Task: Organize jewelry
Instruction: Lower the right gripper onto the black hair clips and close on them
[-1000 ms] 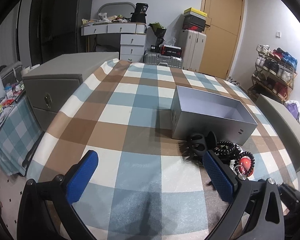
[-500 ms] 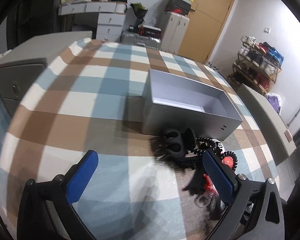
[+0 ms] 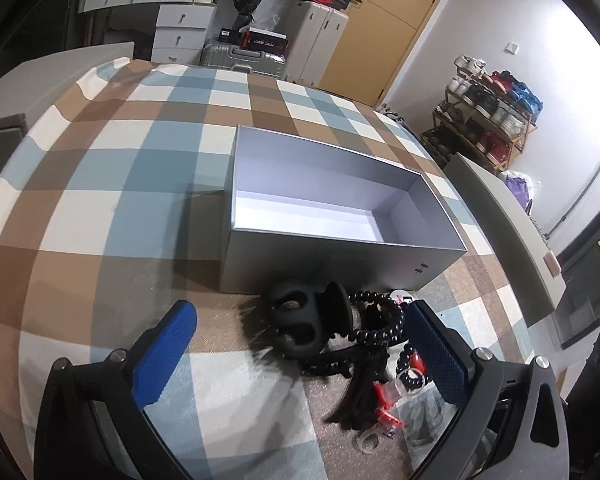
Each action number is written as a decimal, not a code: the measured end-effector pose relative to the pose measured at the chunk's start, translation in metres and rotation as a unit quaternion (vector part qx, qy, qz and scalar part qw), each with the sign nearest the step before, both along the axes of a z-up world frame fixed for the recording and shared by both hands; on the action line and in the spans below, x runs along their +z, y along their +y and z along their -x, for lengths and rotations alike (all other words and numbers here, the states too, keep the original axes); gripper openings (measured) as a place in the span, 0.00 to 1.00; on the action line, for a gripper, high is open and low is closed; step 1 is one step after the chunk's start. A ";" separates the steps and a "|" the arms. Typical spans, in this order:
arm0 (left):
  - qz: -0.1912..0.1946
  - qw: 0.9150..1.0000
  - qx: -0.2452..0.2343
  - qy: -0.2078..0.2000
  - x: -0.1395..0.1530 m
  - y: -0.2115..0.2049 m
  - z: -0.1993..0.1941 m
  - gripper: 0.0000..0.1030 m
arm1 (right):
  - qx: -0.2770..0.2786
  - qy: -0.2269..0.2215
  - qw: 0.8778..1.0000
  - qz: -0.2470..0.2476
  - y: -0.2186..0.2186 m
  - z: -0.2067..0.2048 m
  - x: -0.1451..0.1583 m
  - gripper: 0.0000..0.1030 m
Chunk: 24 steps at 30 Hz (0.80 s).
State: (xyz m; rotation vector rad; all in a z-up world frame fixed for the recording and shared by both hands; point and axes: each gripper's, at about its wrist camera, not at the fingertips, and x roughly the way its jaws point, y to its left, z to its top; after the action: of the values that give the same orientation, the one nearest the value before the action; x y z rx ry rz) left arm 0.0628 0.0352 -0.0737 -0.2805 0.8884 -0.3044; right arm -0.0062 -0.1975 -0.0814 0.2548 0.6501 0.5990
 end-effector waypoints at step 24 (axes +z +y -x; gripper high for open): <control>0.051 0.997 -0.038 0.039 -0.009 0.006 -0.010 0.42 | -0.008 -0.018 1.000 -0.021 -0.004 -0.005 0.014 0.51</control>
State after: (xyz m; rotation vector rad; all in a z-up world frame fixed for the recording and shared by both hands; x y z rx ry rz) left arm 0.0723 0.0409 -0.0823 -0.3554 0.9644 -0.4126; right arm -0.0008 -0.2014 -0.0670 0.2877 0.5999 0.6022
